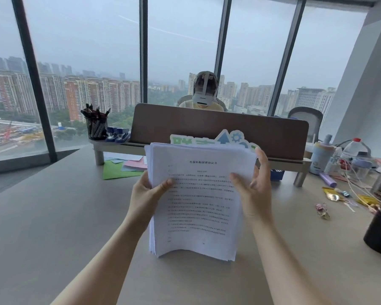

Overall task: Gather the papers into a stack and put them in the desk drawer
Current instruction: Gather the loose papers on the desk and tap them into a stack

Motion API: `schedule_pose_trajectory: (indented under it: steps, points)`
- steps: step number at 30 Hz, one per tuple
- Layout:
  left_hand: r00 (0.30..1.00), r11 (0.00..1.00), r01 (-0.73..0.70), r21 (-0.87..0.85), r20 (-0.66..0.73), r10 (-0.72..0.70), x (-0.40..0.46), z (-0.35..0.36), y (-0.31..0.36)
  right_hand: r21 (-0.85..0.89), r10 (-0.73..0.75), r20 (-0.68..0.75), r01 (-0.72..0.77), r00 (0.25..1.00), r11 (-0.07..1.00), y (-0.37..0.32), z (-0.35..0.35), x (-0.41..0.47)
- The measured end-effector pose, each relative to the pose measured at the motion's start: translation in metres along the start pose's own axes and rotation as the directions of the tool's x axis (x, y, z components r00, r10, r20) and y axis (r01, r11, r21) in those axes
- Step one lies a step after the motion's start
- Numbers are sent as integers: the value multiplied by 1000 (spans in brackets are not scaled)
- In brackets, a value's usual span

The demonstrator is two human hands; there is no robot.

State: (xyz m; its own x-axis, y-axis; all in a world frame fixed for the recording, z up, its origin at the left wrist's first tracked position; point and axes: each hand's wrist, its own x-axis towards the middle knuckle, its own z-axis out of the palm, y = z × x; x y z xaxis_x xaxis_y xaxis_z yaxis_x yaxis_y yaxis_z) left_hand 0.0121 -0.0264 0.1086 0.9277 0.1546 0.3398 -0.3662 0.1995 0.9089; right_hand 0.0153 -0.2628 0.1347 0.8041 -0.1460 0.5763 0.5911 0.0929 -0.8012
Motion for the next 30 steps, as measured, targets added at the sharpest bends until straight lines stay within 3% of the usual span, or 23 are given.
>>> schedule_pose_trajectory:
  steps: [2,5,12,16,20,23,26,30]
  points:
    - [1000,1000,-1,2,29,1,3,2,2,-222,-150,73,162,986,961,-16,3,9]
    - [998,1000,10,17,57,-11,1,3,0,-479,-240,133,275,962,834,-24,5,18]
    - [1000,1000,-4,-8,26,4,-6,5,-3,-537,-285,84,284,955,795,-31,3,19]
    - [985,985,-170,15,-4,170,-3,12,14,-574,-330,90,320,940,754,-34,4,19]
    - [935,899,-354,259,58,351,8,18,42,-562,-324,144,347,935,751,-36,1,19]
    - [933,835,-333,438,22,360,15,20,53,-580,-358,132,365,924,729,-33,-2,19]
    - [945,907,-310,287,-15,327,12,16,53,-572,-403,92,379,911,728,-33,-4,17]
    - [987,984,-161,81,33,159,10,6,34,-477,-233,66,235,970,847,-34,-2,12]
